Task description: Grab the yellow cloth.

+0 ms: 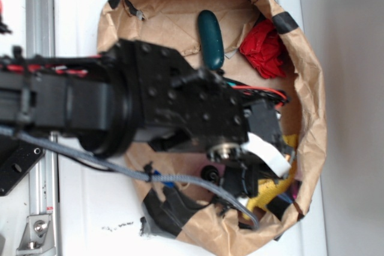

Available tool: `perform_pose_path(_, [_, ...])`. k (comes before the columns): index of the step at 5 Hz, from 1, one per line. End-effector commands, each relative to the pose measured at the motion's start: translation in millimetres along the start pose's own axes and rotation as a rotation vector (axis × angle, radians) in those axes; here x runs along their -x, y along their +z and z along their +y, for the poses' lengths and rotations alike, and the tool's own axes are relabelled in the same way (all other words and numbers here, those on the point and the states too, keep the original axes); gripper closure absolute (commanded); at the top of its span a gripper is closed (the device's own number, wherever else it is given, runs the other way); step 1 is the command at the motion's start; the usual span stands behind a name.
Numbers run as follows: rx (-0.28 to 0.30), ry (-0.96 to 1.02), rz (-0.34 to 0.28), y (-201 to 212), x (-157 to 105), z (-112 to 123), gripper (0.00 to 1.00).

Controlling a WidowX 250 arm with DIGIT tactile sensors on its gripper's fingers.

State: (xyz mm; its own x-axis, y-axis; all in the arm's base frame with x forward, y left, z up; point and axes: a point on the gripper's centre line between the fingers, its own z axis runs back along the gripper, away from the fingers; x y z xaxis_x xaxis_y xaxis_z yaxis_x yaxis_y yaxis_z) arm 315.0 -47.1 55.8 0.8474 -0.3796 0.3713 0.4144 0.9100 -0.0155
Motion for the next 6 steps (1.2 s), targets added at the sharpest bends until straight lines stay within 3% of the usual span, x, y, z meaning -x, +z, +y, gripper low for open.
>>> perform_pose_path(1, [-0.131,-0.117,-0.003,-33,-47,-21,1.00])
perform_pose_path(3, [-0.155,-0.048,0.032,-31,-25,4,1.00])
perform_pose_path(4, [-0.149,0.139,-0.003,-2,-7,16,1.00])
perform_pose_path(5, [-0.091,0.433,0.166,37,39,44,1.00])
perform_pose_path(6, [-0.227,0.655,0.197,72,59,44,1.00])
